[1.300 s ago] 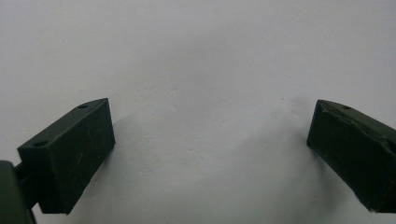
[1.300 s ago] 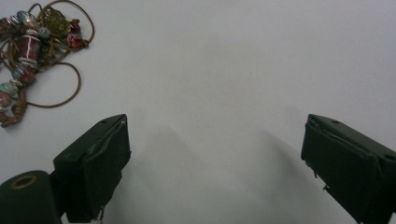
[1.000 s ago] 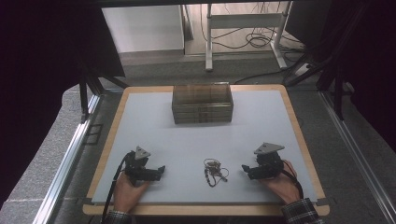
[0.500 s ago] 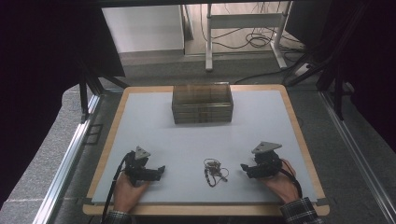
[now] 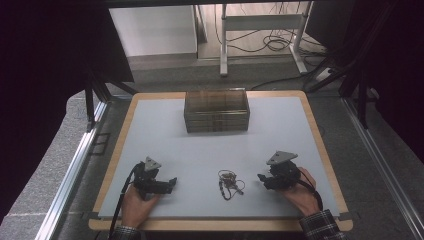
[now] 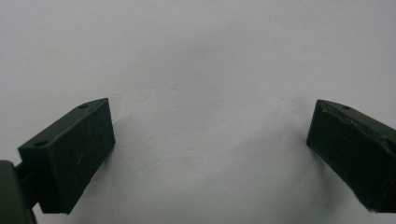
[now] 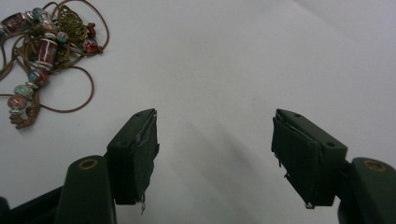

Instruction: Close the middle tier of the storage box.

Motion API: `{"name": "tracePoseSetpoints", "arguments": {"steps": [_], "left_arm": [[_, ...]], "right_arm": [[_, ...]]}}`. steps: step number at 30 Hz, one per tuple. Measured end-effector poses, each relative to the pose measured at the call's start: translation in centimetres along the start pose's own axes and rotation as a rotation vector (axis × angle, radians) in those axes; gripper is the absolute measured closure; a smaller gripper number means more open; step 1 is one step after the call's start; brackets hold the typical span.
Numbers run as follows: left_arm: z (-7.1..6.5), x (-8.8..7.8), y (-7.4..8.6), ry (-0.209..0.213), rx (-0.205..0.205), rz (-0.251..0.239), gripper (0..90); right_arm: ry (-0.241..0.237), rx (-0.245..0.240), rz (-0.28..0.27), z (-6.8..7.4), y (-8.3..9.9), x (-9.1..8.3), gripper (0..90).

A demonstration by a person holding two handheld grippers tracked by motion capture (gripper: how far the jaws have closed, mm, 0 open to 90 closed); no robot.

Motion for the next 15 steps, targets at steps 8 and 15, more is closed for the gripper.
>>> {"name": "tracePoseSetpoints", "arguments": {"steps": [8, 15], "left_arm": [[0.0, 0.0, 0.0, -0.001, 0.003, 0.003, 1.3], [0.0, 0.0, 0.0, 0.0, 0.0, 0.0, 1.3]], "right_arm": [[0.034, -0.037, 0.013, 0.1, -0.7, 0.3, 31.4], [0.063, -0.087, 0.013, 0.1, -1.5, 0.2, 33.7]]}}
Point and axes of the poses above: each handheld gripper's, and its own axes: x roughly forward along the jaws, y roughly out of its underside, z roughly to its left, the point moved 6 cm from there along x, roughly forward along the jaws, and after that the axes turned 7 degrees about z, right-handed, at the moved point
